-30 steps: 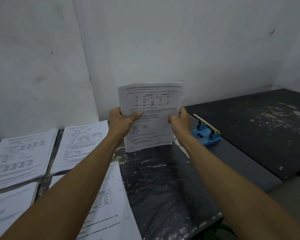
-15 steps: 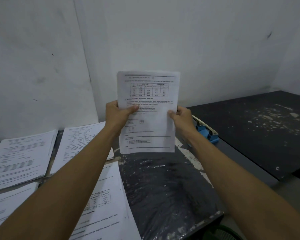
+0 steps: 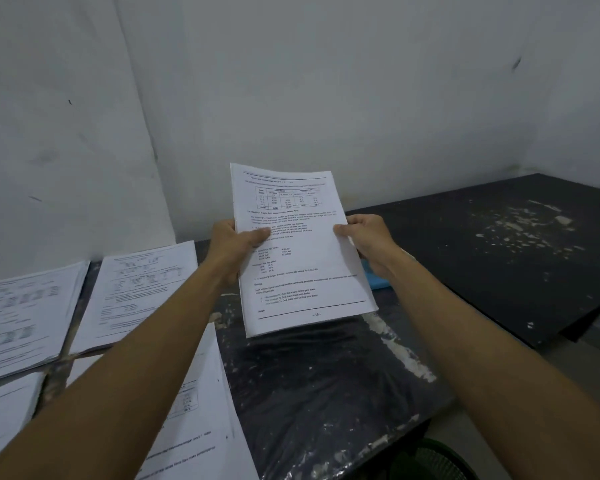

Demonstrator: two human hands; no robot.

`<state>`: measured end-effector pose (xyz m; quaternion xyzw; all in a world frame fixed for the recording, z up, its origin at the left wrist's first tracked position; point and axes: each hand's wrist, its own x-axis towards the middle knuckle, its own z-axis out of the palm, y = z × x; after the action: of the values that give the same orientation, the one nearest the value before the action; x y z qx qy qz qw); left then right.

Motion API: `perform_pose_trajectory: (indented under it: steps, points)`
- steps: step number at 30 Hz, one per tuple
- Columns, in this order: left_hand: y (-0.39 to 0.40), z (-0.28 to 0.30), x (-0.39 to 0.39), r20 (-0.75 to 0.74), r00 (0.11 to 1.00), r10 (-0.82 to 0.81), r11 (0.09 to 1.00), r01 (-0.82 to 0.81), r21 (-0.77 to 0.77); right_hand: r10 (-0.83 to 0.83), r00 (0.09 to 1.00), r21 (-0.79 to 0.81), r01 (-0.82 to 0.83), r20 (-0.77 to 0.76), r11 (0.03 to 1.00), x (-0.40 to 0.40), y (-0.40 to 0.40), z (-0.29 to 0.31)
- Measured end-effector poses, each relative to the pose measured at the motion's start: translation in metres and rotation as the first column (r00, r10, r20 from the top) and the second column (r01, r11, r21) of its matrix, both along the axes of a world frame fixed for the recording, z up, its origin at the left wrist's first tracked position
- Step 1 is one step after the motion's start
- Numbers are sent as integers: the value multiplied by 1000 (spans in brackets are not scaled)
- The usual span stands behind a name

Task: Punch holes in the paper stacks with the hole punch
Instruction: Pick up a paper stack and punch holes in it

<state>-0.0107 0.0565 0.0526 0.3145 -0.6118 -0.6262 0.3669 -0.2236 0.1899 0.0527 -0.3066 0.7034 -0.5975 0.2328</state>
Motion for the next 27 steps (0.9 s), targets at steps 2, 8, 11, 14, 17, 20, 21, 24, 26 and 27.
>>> perform_pose_trajectory:
  steps: [2,8,11,14,17,20,21,24,26,27]
  points:
    - [1,-11,-8,3,1000,7,999,-7,32,-18,999,15,18,-26,1000,-8,2,-1]
    - [5,-42,-39,20,999,45,993,-47,108,-66,942,144,119,-330,982,-38,4,-2]
    - [5,-57,-55,58,996,65,986,-73,150,-53,900,174,141,-433,975,-55,5,1]
    - [7,-69,-69,94,993,73,978,-90,188,-46,875,147,133,-481,980,-68,4,1]
    - [10,-81,-82,126,989,73,970,-99,221,-161,835,-3,188,-526,982,-78,2,0]
    - [12,-88,-94,140,987,81,969,-111,222,-257,736,-78,269,-626,960,-95,0,-2]
    - [13,-91,-98,148,986,82,970,-113,216,-246,737,-54,274,-630,960,-101,-1,-4]
    - [16,-96,-110,162,983,81,970,-116,216,-107,817,134,220,-566,966,-116,-2,-13]
    - [18,-100,-117,148,985,86,967,-118,225,41,873,266,103,-485,958,-122,-2,-20]
    - [19,-101,-120,142,986,89,967,-120,224,105,894,311,40,-435,949,-123,-3,-23]
